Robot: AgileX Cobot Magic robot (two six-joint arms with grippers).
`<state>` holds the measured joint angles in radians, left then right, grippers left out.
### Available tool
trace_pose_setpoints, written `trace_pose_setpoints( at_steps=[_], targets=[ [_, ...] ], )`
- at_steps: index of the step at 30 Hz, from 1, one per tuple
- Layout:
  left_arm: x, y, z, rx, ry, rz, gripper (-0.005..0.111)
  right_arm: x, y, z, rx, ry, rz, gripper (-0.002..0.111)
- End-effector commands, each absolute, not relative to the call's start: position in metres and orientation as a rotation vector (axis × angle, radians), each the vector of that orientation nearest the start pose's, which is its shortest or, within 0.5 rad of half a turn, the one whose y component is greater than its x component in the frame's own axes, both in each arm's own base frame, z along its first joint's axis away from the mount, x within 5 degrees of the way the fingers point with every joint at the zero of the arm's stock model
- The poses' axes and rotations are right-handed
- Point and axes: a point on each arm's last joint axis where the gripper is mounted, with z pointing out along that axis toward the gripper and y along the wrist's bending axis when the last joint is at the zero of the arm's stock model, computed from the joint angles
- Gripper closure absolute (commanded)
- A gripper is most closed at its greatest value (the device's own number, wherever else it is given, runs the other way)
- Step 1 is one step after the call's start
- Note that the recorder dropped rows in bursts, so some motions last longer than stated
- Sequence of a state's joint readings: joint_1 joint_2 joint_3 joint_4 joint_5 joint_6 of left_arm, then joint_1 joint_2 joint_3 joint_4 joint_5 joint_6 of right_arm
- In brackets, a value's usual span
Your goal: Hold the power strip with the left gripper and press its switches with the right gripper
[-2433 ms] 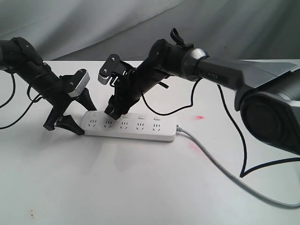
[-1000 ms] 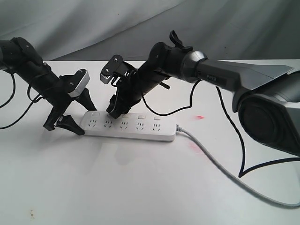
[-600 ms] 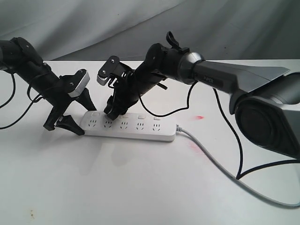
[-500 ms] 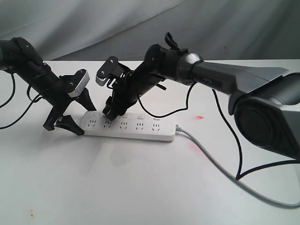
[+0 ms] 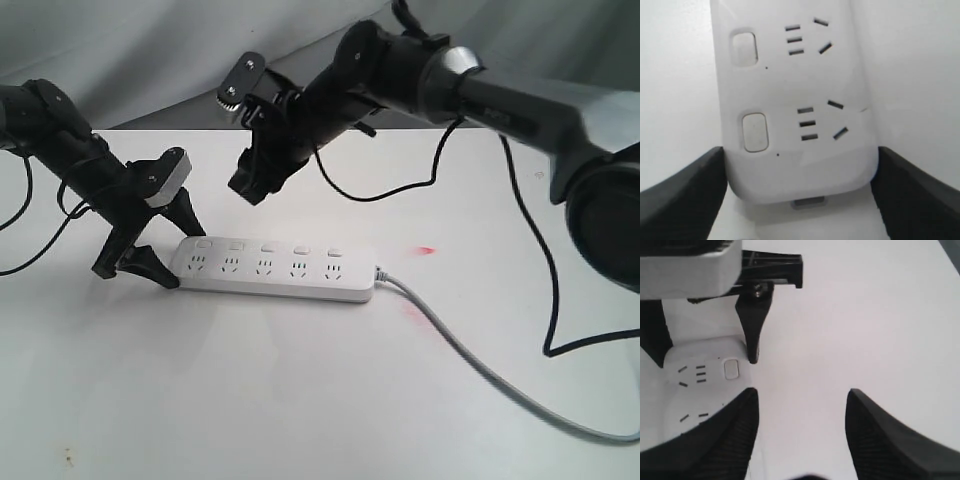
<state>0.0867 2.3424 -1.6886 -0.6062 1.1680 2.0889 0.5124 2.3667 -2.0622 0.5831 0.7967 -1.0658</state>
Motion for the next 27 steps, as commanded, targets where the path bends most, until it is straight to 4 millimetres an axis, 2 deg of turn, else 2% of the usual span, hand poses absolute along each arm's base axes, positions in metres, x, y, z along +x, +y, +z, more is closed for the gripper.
trace_pose_setpoints(
  at_steps=[1,6,11,15,27],
  targets=[
    [0.444,-0.011,0.107,-2.635,-2.266,0.697,0.098,0.443,0.275,0.194,-1.522,1.992,0.496,0.059],
    [0.444,-0.011,0.107,-2.635,-2.266,0.697,0.098,0.441,0.276,0.183,-1.521,1.990,0.527,0.059],
    [0.444,-0.011,0.107,-2.635,-2.266,0.697,0.098,0.436,0.273,0.159,-1.506,2.013,0.527,0.059],
    [0.444,-0.011,0.107,-2.635,-2.266,0.697,0.098,0.434,0.271,0.148,-1.487,2.032,0.519,0.059],
    [0.444,-0.011,0.107,-2.635,-2.266,0.697,0.098,0.436,0.270,0.135,-1.433,2.036,0.480,0.059]
  ],
)
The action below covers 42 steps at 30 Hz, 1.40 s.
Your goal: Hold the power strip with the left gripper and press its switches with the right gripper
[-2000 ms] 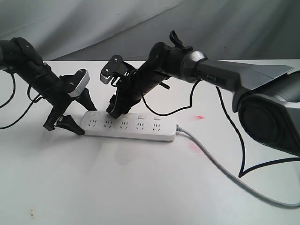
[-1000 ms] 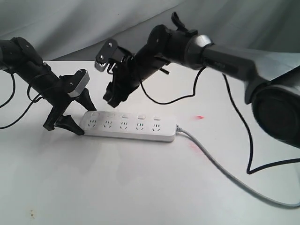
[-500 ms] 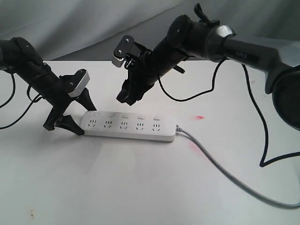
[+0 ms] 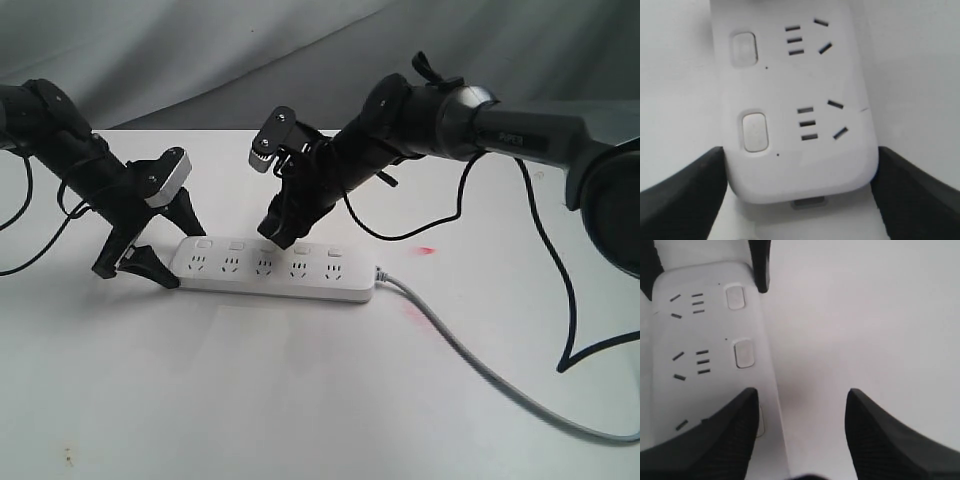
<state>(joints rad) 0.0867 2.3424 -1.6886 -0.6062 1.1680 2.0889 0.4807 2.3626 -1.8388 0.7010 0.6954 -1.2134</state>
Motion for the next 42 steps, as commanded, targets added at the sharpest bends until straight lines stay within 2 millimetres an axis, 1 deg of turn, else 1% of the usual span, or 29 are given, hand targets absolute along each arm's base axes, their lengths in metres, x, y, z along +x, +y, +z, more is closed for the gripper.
trace_pose_setpoints(
  at_steps=[1,6,9,12,16,19,29,34,36,38,40,42],
  targets=[
    [0.444,-0.011,0.107,-2.635,-2.266,0.697,0.098,0.436,0.270,0.133,-1.434,2.039,0.481,0.059],
    [0.444,-0.011,0.107,-2.635,-2.266,0.697,0.098,0.433,0.270,0.120,-1.456,2.071,0.517,0.059],
    [0.444,-0.011,0.107,-2.635,-2.266,0.697,0.098,0.434,0.270,0.121,-1.453,2.069,0.514,0.059],
    [0.444,-0.011,0.107,-2.635,-2.266,0.697,0.098,0.433,0.269,0.116,-1.477,2.078,0.509,0.059],
    [0.444,-0.011,0.107,-2.635,-2.266,0.697,0.098,0.432,0.268,0.099,-1.494,2.124,0.517,0.059],
    [0.444,-0.011,0.107,-2.635,-2.266,0.697,0.098,0.431,0.267,0.091,-1.504,2.150,0.499,0.059],
    [0.444,-0.011,0.107,-2.635,-2.266,0.697,0.098,0.429,0.262,0.087,-1.558,2.185,0.460,0.059],
    [0.444,-0.011,0.107,-2.635,-2.266,0.697,0.098,0.422,0.258,0.076,-1.561,2.221,0.464,0.059],
    [0.444,-0.011,0.107,-2.635,-2.266,0.697,0.098,0.423,0.259,0.077,-1.539,2.223,0.480,0.059],
    [0.444,-0.011,0.107,-2.635,-2.266,0.697,0.098,0.425,0.262,0.085,-1.512,2.204,0.502,0.059],
    [0.444,-0.011,0.107,-2.635,-2.266,0.697,0.098,0.428,0.265,0.100,-1.485,2.164,0.513,0.059],
    [0.444,-0.011,0.107,-2.635,-2.266,0.697,0.098,0.430,0.266,0.121,-1.465,2.111,0.517,0.059]
  ],
)
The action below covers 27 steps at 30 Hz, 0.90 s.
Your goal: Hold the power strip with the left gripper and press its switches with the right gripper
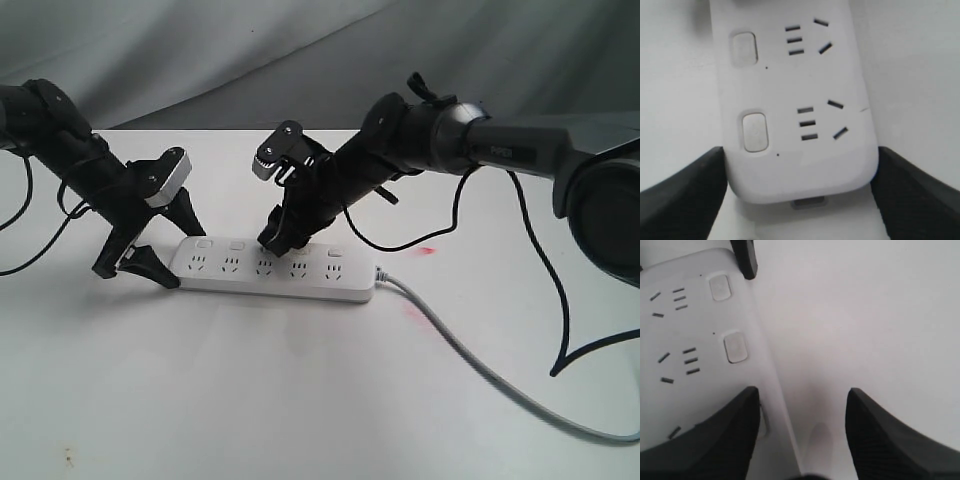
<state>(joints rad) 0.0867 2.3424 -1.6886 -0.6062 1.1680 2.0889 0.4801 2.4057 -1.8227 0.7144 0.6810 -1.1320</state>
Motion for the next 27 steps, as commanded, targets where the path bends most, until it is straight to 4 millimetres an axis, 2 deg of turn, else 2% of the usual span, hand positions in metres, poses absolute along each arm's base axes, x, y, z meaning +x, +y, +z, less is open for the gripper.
trace_pose_setpoints(
  at_steps=[1,6,10,12,17,22,27],
  targets=[
    [0.444,-0.011,0.107,-2.635,-2.266,0.697,0.098,0.430,0.266,0.131,-1.457,2.090,0.512,0.059],
    [0.444,-0.011,0.107,-2.635,-2.266,0.697,0.098,0.433,0.254,0.177,-1.421,2.022,0.473,0.059],
    [0.444,-0.011,0.107,-2.635,-2.266,0.697,0.098,0.437,0.236,0.190,-1.404,2.035,0.478,0.059],
    [0.444,-0.011,0.107,-2.635,-2.266,0.697,0.098,0.437,0.228,0.187,-1.423,2.059,0.487,0.059],
    [0.444,-0.011,0.107,-2.635,-2.266,0.697,0.098,0.435,0.223,0.171,-1.406,2.085,0.457,0.059],
    [0.444,-0.011,0.107,-2.635,-2.266,0.697,0.098,0.428,0.223,0.154,-1.383,2.087,0.489,0.059],
    [0.444,-0.011,0.107,-2.635,-2.266,0.697,0.098,0.425,0.222,0.144,-1.373,2.094,0.477,0.059]
  ],
)
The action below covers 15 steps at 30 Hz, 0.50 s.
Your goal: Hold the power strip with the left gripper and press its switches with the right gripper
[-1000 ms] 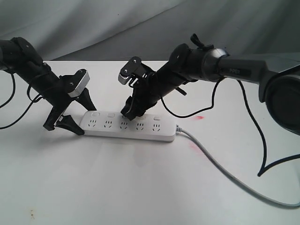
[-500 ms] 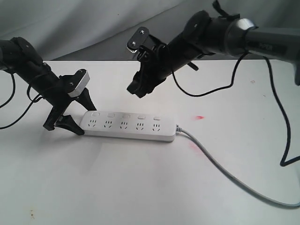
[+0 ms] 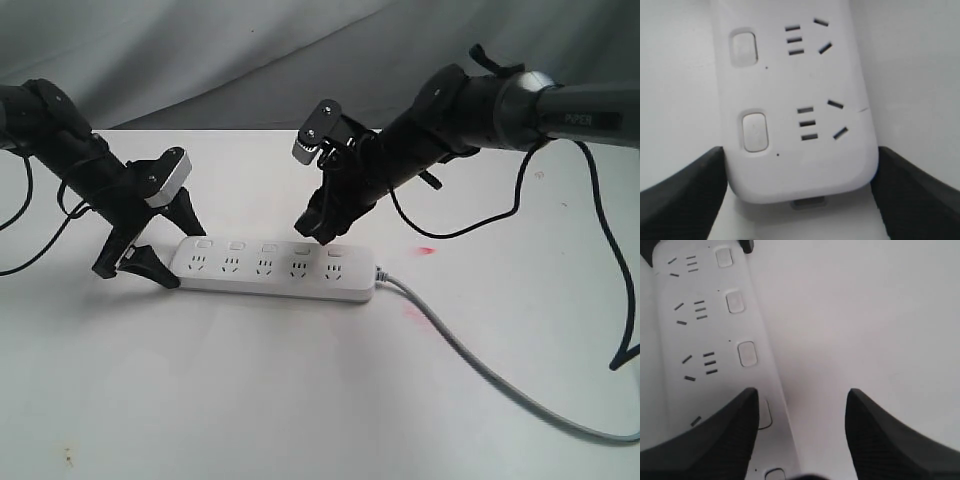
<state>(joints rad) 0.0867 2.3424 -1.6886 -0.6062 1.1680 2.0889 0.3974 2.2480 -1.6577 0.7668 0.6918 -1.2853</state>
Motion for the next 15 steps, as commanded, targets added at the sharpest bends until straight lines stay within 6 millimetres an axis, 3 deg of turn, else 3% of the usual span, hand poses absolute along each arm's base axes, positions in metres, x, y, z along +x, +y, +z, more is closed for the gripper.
trace_pose_setpoints(
  at_steps=[1,9,15],
  targets=[
    [0.444,-0.011,0.107,-2.635,-2.266,0.697,0.098,0.425,0.221,0.143,-1.363,2.097,0.464,0.059],
    [0.444,-0.011,0.107,-2.635,-2.266,0.697,0.098,0.426,0.221,0.142,-1.353,2.097,0.462,0.059],
    [0.444,-0.011,0.107,-2.635,-2.266,0.697,0.098,0.424,0.224,0.116,-1.363,2.147,0.505,0.059]
  ],
)
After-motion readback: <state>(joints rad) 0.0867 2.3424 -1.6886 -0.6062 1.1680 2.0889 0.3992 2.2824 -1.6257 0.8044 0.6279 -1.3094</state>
